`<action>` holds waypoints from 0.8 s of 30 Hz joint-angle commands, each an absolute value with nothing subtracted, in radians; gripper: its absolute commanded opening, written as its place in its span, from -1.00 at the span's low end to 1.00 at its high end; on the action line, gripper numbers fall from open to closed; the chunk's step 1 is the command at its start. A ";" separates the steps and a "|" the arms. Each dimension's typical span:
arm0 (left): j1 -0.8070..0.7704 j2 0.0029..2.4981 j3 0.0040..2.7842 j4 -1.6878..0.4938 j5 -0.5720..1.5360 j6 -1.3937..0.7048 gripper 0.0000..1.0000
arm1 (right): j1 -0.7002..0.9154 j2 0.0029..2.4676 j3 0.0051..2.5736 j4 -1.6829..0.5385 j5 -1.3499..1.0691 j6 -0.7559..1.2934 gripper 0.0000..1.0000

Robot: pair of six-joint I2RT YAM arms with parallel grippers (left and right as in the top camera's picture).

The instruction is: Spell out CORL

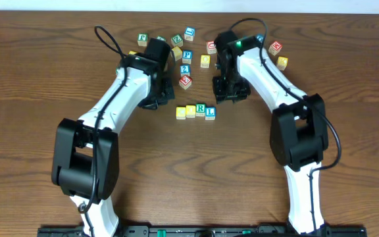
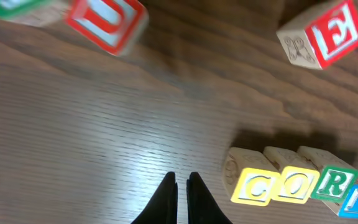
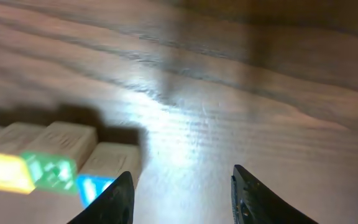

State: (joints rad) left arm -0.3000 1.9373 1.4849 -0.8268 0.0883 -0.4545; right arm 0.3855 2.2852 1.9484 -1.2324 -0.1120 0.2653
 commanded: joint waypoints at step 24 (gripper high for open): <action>-0.051 1.569 1.477 -0.862 -0.046 -0.397 -0.85 | 0.519 2.201 1.846 -1.259 -0.142 0.285 -0.87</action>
State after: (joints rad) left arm -0.0525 1.5726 1.4799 -0.8574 -0.0326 -0.4137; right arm 0.4870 2.2223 1.8660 -1.2697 -0.1421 0.2588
